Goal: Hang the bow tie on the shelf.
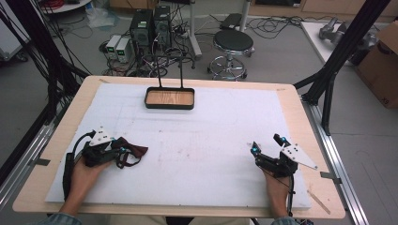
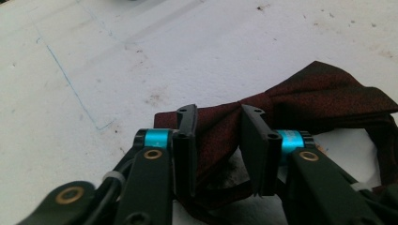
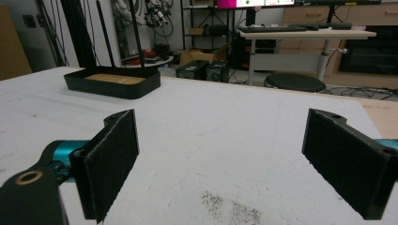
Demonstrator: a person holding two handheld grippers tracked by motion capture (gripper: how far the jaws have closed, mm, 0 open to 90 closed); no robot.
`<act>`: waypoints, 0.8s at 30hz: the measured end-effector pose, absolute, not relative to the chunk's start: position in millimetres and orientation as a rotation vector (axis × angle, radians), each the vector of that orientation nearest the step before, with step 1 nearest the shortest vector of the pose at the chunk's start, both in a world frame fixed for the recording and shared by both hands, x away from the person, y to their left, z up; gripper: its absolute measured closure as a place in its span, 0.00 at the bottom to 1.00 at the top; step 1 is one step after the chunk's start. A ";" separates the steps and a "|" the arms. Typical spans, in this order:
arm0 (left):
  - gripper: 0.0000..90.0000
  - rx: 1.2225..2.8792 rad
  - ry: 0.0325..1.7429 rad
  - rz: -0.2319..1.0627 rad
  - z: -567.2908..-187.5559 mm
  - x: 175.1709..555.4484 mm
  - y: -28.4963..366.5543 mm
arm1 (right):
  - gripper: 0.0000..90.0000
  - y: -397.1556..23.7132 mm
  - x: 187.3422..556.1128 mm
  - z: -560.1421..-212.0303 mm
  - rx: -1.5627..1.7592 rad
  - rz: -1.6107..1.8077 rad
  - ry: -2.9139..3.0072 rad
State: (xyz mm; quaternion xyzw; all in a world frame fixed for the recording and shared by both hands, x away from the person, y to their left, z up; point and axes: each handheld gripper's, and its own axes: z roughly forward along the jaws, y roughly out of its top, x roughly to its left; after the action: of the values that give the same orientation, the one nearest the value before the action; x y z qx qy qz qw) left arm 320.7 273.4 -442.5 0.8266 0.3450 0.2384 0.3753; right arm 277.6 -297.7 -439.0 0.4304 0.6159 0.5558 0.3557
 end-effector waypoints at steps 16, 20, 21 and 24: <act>0.93 1.960 0.867 0.719 -425.2 309.4 274.7 | 0.11 -297.7 277.7 -439.1 1.119 1.432 1.591; 0.93 1.937 0.867 0.732 -414.9 310.9 271.6 | 0.12 -297.8 277.7 -439.1 1.120 1.430 1.591; 0.93 1.930 0.871 0.739 -412.4 311.8 271.5 | 0.12 -297.8 277.6 -439.1 1.122 1.429 1.591; 0.93 1.906 0.881 0.748 -404.7 316.7 272.8 | 0.12 -298.1 277.5 -439.2 1.123 1.429 1.592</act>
State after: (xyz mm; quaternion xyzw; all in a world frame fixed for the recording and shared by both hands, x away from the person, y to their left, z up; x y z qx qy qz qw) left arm 316.7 272.8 -404.7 0.7675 0.3548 0.3013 0.4408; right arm 277.5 -298.1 -439.2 0.4345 0.6161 0.5530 0.3548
